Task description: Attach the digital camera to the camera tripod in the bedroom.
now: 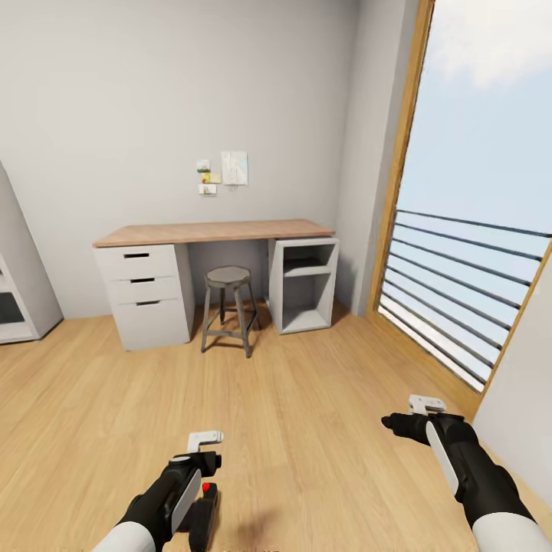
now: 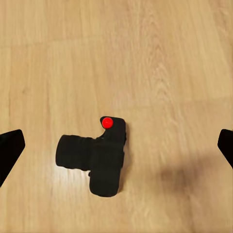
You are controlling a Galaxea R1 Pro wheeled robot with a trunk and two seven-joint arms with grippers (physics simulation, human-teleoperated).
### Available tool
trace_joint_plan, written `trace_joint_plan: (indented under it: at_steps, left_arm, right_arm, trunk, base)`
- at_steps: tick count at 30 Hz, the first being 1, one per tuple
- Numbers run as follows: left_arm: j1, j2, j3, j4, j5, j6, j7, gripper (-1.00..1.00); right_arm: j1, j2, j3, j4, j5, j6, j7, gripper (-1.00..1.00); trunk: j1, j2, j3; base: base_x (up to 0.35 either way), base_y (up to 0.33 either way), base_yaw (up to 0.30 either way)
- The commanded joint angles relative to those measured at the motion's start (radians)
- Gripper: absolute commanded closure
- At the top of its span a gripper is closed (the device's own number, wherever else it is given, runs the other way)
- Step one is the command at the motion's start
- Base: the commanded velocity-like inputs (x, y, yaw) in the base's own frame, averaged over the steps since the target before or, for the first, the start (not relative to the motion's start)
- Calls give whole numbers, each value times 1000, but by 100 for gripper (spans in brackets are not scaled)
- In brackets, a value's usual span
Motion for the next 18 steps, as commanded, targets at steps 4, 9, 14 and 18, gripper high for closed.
trace_joint_plan:
  at_steps: [4, 9, 14, 18]
  left_arm:
    - [0, 0, 2, -3, 3, 6, 3, -100]
    - [0, 0, 2, -4, 3, 6, 3, -100]
    - [0, -1, 2, -6, 4, 7, 3, -100]
    - [0, -1, 2, -6, 6, 9, -5, -100]
  right_arm:
    - [-1, 0, -1, -1, -5, 6, 1, -100]
    - [-1, 0, 0, -1, -5, 6, 1, -100]
    - [-1, 1, 0, -2, -5, 5, 1, -100]
    - [-1, 1, 0, -1, -5, 4, 1, -100]
  trunk:
    - [15, -29, -14]
    - [28, -50, -31]
    - [30, -51, -50]
    - [32, -52, -66]
  base:
    - [0, 0, 0]
    - [0, 0, 0]
    - [0, 0, 0]
    - [0, 0, 0]
